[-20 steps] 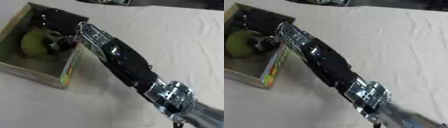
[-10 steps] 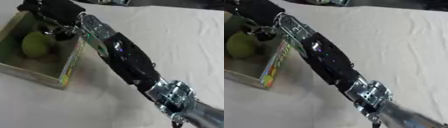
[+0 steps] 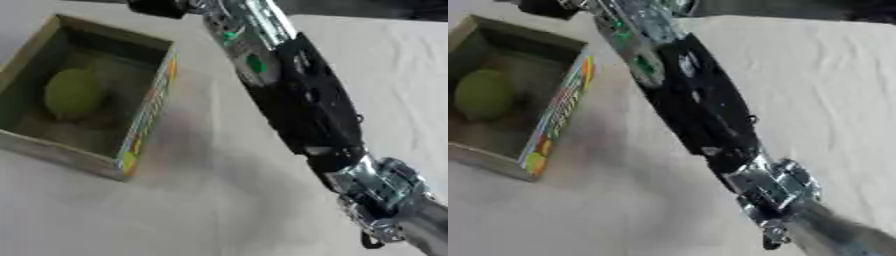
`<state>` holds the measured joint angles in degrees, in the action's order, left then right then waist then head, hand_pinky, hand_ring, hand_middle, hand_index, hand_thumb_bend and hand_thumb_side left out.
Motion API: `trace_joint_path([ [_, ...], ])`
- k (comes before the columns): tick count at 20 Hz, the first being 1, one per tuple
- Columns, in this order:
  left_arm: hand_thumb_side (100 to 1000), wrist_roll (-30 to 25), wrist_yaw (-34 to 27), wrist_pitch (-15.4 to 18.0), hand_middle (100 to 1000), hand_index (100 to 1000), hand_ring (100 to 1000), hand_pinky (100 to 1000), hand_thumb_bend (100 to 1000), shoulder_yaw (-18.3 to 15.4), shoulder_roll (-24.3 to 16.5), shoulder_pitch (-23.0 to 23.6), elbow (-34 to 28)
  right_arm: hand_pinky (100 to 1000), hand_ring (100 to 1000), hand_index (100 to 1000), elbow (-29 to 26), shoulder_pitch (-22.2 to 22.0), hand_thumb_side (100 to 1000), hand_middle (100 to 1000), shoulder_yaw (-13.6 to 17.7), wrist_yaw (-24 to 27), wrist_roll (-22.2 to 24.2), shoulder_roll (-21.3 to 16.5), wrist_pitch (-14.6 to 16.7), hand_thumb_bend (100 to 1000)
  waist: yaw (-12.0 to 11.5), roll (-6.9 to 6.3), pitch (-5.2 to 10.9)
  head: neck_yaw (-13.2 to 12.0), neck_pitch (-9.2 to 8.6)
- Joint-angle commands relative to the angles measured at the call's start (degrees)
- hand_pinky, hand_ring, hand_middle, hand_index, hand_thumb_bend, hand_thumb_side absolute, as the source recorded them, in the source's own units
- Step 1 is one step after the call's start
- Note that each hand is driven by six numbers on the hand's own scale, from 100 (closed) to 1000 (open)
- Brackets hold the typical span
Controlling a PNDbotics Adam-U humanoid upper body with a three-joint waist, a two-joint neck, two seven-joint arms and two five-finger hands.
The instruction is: Pick up objects on the table and place them in the box.
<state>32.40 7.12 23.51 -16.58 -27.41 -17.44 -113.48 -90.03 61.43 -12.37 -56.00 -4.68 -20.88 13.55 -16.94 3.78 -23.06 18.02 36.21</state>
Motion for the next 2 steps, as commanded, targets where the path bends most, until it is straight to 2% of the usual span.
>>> trace_joint_path([
  [1,567,0.6,0.8,-0.2,546,685,570,506,100,-1.2,-2.3,0.5,-1.1,884,895,888,-5.4,-1.8,187,759,2.2,3.1,-2.8,-5.4,-1.9,100,1.0,-0.66,1.62,-2.8,0.14],
  [2,566,0.8,1.0,-0.3,546,685,570,506,100,-1.4,-2.3,0.8,-1.1,885,894,884,-6.5,-3.2,227,755,2.7,4.0,-3.7,-6.8,-2.6,100,1.4,-0.70,1.64,-3.6,0.20],
])
